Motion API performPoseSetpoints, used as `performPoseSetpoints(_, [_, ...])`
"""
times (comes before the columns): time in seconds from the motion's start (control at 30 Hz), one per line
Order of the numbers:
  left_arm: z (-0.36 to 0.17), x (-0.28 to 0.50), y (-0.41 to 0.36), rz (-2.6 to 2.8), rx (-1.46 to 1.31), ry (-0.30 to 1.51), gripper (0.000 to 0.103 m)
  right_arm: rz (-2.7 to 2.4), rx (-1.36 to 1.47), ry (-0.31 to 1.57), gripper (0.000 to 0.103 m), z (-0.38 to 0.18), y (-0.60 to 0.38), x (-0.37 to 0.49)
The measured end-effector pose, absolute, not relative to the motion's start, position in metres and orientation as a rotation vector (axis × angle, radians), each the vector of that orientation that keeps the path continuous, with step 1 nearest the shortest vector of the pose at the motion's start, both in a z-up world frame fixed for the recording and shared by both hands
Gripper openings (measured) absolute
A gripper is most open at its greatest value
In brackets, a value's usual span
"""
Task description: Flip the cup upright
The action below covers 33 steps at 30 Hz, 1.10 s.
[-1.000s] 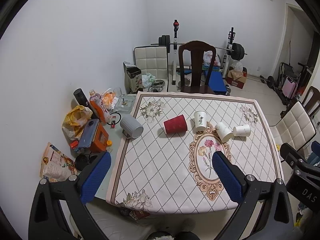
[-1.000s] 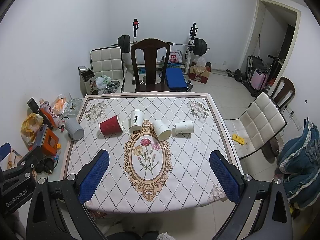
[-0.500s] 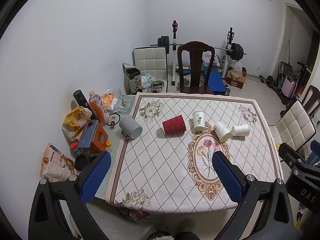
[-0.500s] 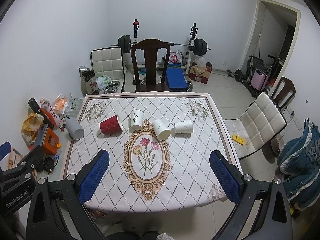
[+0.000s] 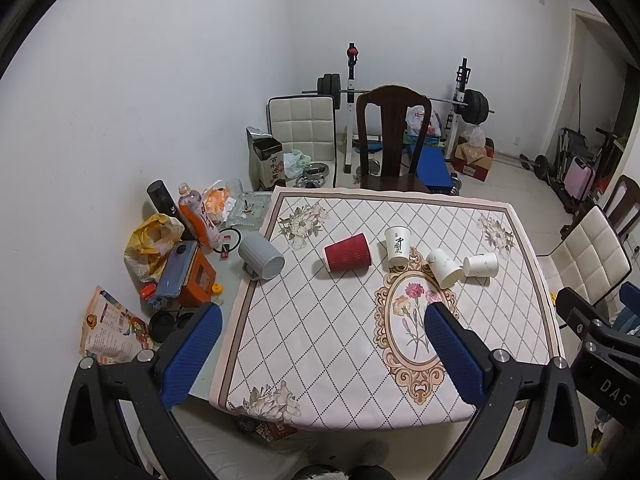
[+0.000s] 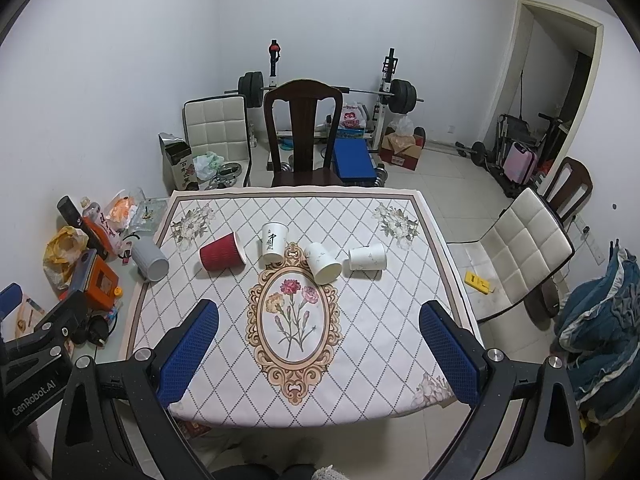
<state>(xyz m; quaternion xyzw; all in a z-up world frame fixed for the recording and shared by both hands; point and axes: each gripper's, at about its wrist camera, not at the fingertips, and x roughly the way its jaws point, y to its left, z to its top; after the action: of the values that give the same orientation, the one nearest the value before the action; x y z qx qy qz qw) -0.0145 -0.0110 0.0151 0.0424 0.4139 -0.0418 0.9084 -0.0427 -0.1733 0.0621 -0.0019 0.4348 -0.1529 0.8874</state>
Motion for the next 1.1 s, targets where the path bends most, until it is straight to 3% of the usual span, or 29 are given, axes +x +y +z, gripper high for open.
performPoseSetpoints(1.1, [0.009,-0.015,-0.015,-0.074,0.079,0.859,0.103,-0.3,-0.006,0.914,0.102,0.064,-0.16,-0.039])
